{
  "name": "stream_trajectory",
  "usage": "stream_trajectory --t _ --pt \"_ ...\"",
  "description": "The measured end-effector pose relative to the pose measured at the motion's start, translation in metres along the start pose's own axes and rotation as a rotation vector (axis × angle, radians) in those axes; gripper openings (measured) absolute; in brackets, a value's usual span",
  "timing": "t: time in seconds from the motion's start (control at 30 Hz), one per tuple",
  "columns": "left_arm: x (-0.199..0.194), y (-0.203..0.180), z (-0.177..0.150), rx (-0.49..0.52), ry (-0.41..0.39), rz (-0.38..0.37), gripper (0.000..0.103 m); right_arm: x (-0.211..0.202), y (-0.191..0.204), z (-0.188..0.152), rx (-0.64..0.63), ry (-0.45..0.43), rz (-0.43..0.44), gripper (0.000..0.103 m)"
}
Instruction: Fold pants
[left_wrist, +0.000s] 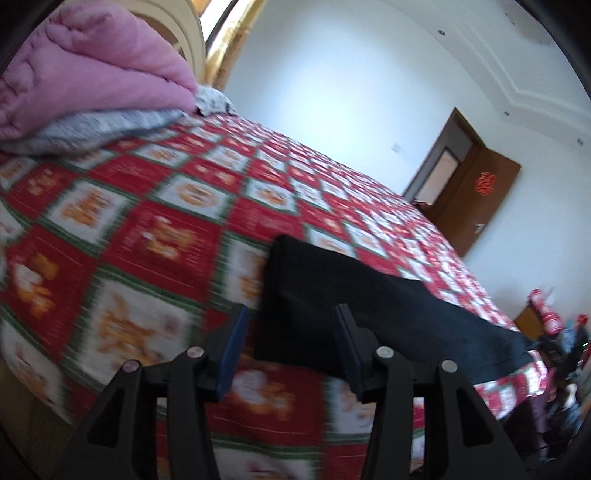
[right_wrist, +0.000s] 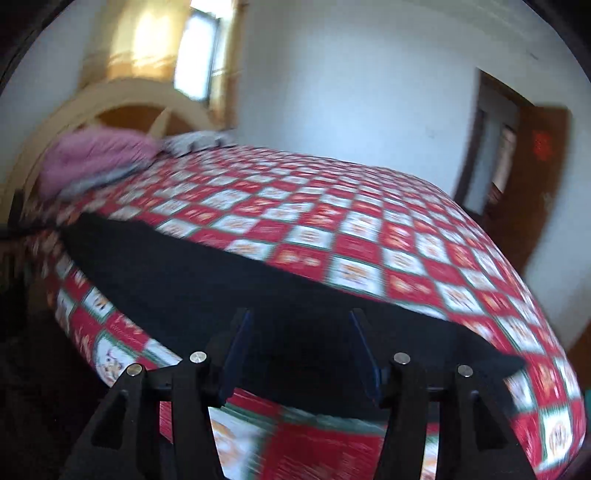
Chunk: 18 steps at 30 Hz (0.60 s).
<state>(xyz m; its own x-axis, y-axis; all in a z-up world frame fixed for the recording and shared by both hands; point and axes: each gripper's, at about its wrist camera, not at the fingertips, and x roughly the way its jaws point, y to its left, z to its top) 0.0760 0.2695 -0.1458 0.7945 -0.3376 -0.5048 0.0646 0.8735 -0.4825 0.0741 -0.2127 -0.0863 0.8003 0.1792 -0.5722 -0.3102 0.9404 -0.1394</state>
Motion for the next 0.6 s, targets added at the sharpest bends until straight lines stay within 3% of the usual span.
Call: stream_trajectory --t 0.07,0.17,0.23,0.37,0.6 --pt "0.009 -0.008 -0.003 -0.012 0.030 -0.031 0.050 0.016 0.027 0.005 -0.054 0.011 0.046 0.055" --pt "0.022 -0.015 -0.006 -0.008 0.077 -0.009 0.048 0.040 0.061 0.010 -0.119 0.028 0.079 0.055" --pt "0.024 -0.016 -0.008 -0.001 0.083 -0.007 0.043 0.055 0.082 0.011 -0.161 0.036 0.095 0.055" --pt "0.024 -0.018 -0.008 0.013 0.087 -0.023 0.021 0.077 0.109 0.009 -0.260 0.059 0.080 0.055" --pt "0.033 -0.017 -0.012 0.021 0.120 -0.040 0.010 0.112 0.130 -0.004 -0.383 0.149 0.055 0.055"
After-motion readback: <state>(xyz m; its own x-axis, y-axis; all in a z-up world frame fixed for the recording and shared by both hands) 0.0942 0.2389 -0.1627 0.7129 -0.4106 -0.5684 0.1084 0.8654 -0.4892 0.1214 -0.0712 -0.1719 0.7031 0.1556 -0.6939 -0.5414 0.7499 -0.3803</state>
